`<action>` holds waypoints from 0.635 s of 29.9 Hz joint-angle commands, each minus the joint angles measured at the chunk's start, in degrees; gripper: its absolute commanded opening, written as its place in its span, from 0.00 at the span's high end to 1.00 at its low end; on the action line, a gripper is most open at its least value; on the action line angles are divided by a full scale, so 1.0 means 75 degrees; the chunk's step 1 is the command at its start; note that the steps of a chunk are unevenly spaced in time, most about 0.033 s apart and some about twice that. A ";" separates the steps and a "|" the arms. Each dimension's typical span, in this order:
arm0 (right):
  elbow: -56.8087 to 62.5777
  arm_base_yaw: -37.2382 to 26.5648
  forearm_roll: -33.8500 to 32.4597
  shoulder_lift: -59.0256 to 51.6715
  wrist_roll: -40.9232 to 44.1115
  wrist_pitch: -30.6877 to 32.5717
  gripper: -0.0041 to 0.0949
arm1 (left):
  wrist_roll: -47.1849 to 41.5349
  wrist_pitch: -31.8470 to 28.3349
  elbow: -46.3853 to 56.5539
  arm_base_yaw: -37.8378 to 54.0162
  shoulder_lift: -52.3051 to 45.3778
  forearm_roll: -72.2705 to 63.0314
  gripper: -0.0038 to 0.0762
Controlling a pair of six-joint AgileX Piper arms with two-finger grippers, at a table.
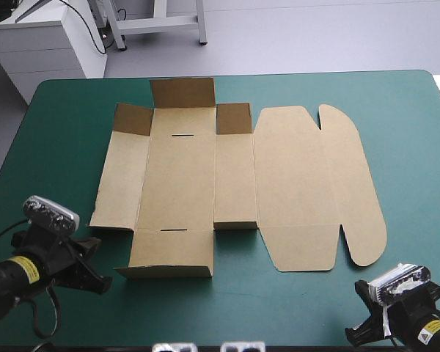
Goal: Fold the box
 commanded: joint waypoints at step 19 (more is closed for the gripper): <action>-0.0170 -0.0006 0.0150 0.0084 -0.0016 -0.0430 0.98 | 0.1679 -0.0162 -0.4032 0.1551 0.5007 -0.1348 0.93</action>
